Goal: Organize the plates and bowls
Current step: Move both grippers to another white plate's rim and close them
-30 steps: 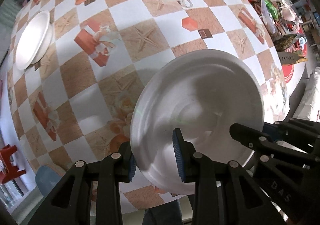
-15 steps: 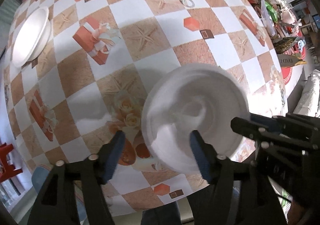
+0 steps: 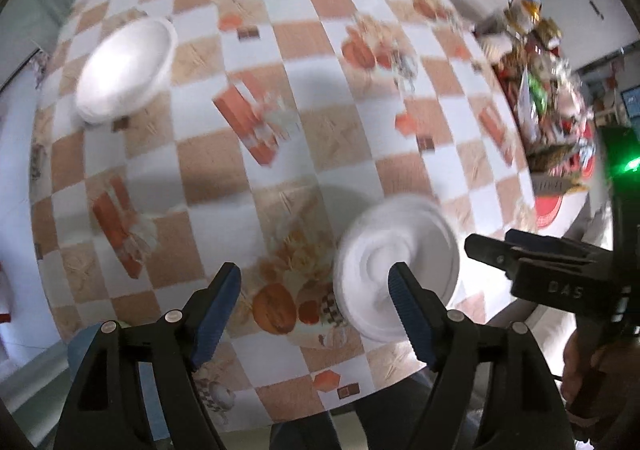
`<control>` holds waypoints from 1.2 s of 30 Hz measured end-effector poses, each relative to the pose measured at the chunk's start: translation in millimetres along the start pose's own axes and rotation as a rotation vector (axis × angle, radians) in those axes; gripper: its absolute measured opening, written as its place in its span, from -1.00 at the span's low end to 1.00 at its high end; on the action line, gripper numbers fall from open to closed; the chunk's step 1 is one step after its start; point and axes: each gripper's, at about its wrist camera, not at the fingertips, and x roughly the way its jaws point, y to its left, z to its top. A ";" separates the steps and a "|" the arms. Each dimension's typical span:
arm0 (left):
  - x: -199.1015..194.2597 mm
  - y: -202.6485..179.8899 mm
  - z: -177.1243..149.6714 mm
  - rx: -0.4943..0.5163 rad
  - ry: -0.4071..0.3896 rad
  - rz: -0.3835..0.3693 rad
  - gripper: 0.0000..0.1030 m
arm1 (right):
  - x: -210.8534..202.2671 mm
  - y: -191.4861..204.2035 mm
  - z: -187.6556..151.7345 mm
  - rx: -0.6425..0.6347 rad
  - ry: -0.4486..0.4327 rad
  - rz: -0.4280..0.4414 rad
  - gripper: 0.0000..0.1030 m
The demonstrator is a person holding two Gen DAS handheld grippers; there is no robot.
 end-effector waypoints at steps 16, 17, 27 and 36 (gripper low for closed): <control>-81.4 76.8 55.4 -0.180 -0.217 0.078 0.54 | -50.5 105.2 69.6 -0.248 -0.089 0.062 1.00; -83.1 85.5 58.0 -0.202 -0.224 0.088 0.54 | -50.0 112.2 72.5 -0.263 -0.087 0.064 1.00; -59.8 156.4 77.8 -0.373 -0.222 0.216 0.54 | -31.5 184.7 117.8 -0.363 -0.067 0.071 1.00; -13.0 197.2 104.7 -0.445 -0.164 0.273 0.54 | 15.5 226.6 158.3 -0.409 -0.026 0.033 1.00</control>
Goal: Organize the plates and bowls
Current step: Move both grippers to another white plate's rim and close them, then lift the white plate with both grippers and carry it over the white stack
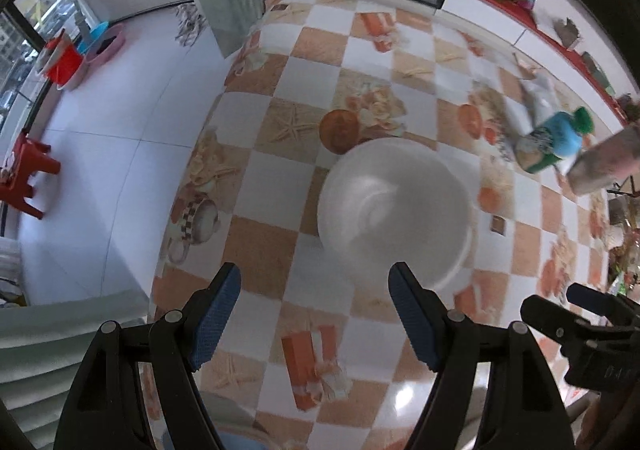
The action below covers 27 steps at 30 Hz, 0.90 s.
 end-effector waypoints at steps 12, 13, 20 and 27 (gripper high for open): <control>61.3 0.3 38.9 0.008 0.028 0.037 0.54 | 60.3 16.7 35.7 0.011 0.034 -0.006 1.00; 64.5 -2.5 40.4 0.017 0.030 0.044 0.54 | 63.0 18.5 38.4 0.009 0.024 -0.005 1.00; 91.9 -7.8 45.5 0.067 0.083 0.077 0.37 | 81.2 33.6 48.5 -0.044 0.012 -0.039 0.95; 97.9 -22.4 47.5 0.112 0.131 0.008 -0.37 | 91.7 32.6 49.2 -0.009 0.041 0.017 -0.16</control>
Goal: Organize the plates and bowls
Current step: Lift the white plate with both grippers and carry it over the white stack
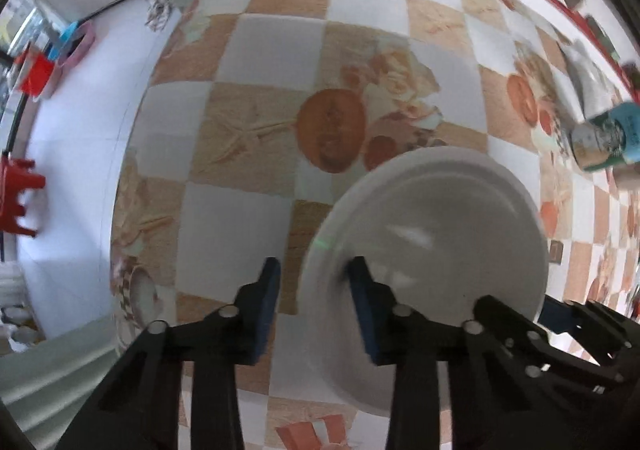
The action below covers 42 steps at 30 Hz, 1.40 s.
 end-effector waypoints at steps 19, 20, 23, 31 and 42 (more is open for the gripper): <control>-11.2 -42.4 -99.6 0.111 0.050 -0.016 -0.45 | 4.2 -12.1 -59.9 -0.010 0.107 0.071 -0.67; -11.0 -42.8 -109.4 0.107 0.058 -0.017 -0.45 | 3.6 -13.6 -67.2 -0.015 0.112 0.065 -0.67; -10.5 -49.6 -139.4 0.112 0.084 -0.006 -0.41 | 2.8 -12.6 -90.3 -0.040 0.132 0.043 -0.67; -11.2 -68.9 -219.8 0.158 0.149 -0.002 -0.31 | 5.2 -13.5 -173.8 -0.070 0.209 0.012 -0.64; -29.5 -63.5 -247.3 0.145 0.133 -0.013 -0.31 | -5.6 -20.7 -233.7 -0.056 0.205 0.022 -0.64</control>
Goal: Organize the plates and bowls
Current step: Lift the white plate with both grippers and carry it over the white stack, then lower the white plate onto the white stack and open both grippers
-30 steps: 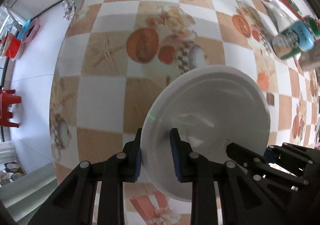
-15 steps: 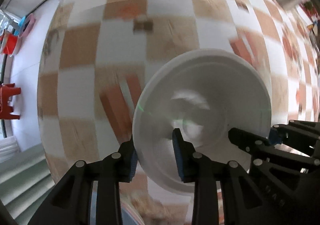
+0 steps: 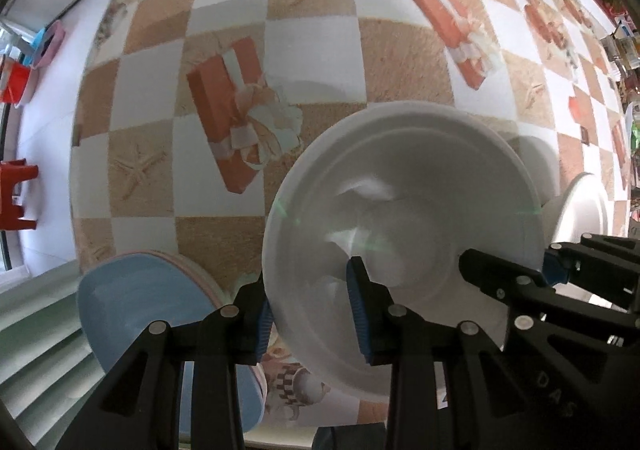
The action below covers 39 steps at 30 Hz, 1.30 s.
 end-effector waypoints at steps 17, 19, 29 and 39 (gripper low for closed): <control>-77.0 -0.7 -29.6 0.068 -0.158 -0.079 -0.30 | -75.7 -14.6 -41.4 0.091 -0.158 0.003 -0.64; -82.9 -8.3 -37.5 0.088 -0.171 -0.091 -0.30 | -84.3 -16.3 -51.1 0.119 -0.178 -0.003 -0.64; -97.7 -61.3 -45.7 0.160 -0.189 -0.138 -0.20 | -106.9 -39.3 -99.3 0.202 -0.201 -0.002 -0.64; -81.9 -117.0 -34.1 0.213 -0.141 -0.109 -0.19 | -113.7 -95.1 -107.5 0.253 -0.198 -0.018 -0.63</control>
